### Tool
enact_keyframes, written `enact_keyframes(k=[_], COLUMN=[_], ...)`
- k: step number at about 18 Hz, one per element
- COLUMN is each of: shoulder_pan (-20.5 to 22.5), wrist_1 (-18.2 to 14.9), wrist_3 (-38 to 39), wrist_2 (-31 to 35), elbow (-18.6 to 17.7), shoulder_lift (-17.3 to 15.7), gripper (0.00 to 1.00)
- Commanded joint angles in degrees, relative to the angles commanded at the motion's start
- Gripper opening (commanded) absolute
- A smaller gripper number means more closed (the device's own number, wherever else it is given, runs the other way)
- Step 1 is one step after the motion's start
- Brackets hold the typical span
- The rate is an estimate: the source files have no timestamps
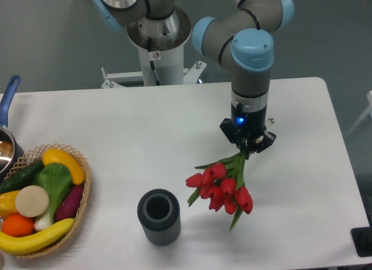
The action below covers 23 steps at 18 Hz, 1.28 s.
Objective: Insert the flowers into the vase
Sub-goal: 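Lift the red tulip bunch with the gripper and swing it over the vase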
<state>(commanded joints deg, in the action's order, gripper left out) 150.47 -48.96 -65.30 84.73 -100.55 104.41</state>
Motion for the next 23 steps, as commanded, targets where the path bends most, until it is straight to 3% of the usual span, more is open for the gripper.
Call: enact_keyframes(k=[3,7,14,21,23], shoulder_pan=[0.09,0.88,2.55,2.64,2.90], wrist_1=[0.00,1.22,8.43,9.23,9.23], wrist_3=[0.00,0.61,2.72,9.13,9.58], wrist_2=[-0.44,-5.96,-25.01,-41.02,-42.80], elbow=[0.35,0.88,0.44,1.66,2.98], shoulder_lift=[0.00,-0.09,-1.32,-2.29,-2.20], gripper=[0.10,0.10,0.10,0.09,0.09])
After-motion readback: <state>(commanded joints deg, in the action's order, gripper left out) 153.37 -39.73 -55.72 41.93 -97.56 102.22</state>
